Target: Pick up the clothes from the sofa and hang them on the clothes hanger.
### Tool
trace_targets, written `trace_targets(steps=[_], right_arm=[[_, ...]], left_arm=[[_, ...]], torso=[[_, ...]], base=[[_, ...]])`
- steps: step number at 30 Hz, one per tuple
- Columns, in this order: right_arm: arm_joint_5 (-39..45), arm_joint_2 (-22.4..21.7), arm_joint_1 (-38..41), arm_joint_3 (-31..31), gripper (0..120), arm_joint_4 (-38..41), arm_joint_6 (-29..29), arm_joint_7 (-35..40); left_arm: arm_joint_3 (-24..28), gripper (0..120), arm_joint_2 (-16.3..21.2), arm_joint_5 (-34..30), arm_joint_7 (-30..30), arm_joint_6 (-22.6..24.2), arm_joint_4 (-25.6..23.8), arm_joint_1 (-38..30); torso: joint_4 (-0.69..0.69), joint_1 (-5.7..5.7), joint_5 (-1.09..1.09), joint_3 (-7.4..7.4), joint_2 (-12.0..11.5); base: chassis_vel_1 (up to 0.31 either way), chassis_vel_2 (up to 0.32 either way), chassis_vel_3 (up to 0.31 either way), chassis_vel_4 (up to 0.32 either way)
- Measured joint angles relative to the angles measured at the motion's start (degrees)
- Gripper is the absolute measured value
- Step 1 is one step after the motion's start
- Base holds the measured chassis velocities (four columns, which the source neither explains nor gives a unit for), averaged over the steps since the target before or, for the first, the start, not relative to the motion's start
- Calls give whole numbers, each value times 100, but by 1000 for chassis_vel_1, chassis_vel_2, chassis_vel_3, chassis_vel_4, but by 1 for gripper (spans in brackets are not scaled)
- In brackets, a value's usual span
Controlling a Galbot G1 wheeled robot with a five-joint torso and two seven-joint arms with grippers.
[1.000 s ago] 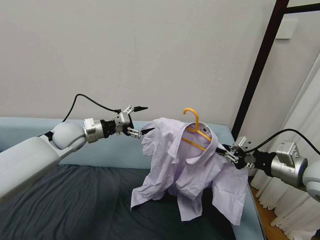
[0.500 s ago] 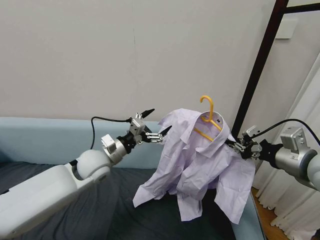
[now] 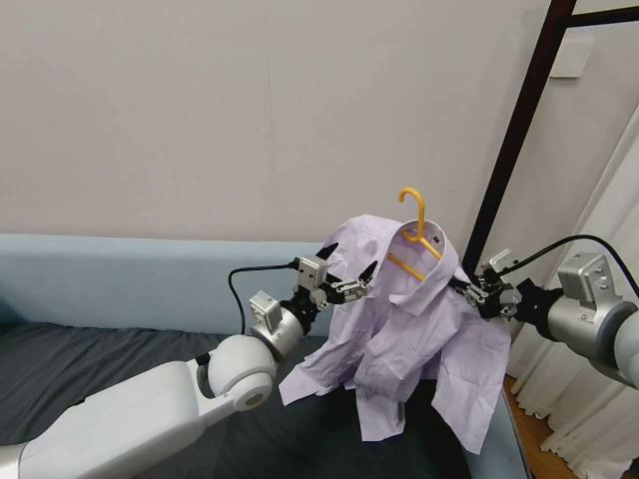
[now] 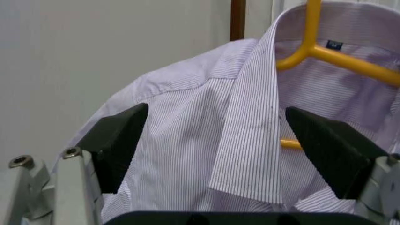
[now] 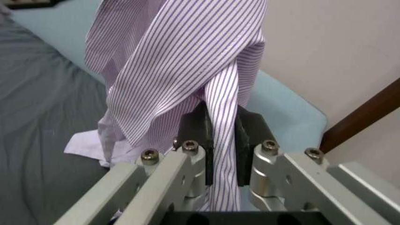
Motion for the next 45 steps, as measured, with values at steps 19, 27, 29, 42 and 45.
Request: trace_targets(steps=[19,27,29,42,45], right_arm=[[100,-33,9,22,8,97,60,28],[46,-19,-1,12,8,84,61,46],[33,-23,-1,10,8,69,61,48],[-54,88,-22,-18,8,-65,57,44],[-110,125,-25,-18,8,-105,62,35]], left_arm=[[292,11,-323,44,124,-112,284,-66],[330,0,-427,91,211,-119,315,-133],[360,0,-444,117,234,-119,283,-153],[300,6,-398,377,116,-40,217,-80],[89,19,-268,417,19,60,-9,-76]], torso=[[-1,0,0,0,0],[-1,0,0,0,0],[-2,0,0,0,0],[-1,0,-1,0,0],[-1,0,-1,0,0]], base=[[0,0,0,0],[0,0,0,0],[0,0,0,0],[0,0,0,0],[0,0,0,0]])
